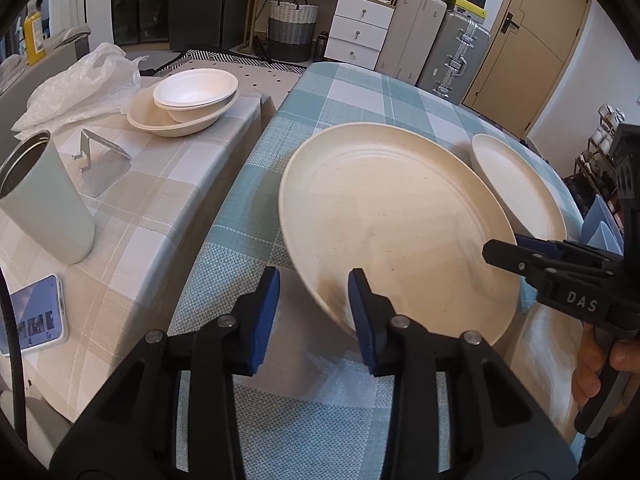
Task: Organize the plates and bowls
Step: 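Close the left gripper on the plate rim while the right gripper closes beside it, then lift the cream plate with both grippers and carry it across the table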
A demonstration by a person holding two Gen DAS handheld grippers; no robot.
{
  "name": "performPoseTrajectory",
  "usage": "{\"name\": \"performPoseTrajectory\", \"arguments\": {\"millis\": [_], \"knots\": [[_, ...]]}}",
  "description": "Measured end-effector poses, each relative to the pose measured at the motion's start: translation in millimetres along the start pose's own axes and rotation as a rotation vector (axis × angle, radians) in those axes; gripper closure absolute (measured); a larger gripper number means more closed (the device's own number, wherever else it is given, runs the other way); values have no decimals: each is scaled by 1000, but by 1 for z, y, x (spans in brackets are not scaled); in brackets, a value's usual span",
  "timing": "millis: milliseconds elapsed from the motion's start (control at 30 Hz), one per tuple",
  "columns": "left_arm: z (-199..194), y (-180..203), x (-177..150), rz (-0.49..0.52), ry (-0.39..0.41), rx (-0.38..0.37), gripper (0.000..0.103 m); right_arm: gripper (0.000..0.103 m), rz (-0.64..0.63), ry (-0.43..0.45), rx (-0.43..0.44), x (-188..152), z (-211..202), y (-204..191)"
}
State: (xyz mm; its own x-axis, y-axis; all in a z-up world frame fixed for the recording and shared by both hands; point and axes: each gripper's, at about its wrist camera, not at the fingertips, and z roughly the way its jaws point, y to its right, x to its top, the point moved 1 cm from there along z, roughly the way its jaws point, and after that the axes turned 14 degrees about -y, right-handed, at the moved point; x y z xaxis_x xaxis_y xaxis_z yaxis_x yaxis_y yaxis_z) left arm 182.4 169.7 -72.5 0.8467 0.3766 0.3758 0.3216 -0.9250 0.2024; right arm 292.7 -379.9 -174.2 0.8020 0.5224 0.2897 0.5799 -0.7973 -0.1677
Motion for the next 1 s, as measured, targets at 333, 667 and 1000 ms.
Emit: {"name": "performPoseTrajectory", "arguments": {"millis": [333, 667, 1000], "knots": [[1, 9, -3, 25, 15, 23, 79, 85, -21, 24, -115, 2, 1, -6], [-3, 9, -5, 44, 14, 36, 80, 86, -21, 44, -108, -3, -5, -6], [-31, 9, -10, 56, 61, 24, 80, 86, -6, 82, -80, -11, -24, -9]]}}
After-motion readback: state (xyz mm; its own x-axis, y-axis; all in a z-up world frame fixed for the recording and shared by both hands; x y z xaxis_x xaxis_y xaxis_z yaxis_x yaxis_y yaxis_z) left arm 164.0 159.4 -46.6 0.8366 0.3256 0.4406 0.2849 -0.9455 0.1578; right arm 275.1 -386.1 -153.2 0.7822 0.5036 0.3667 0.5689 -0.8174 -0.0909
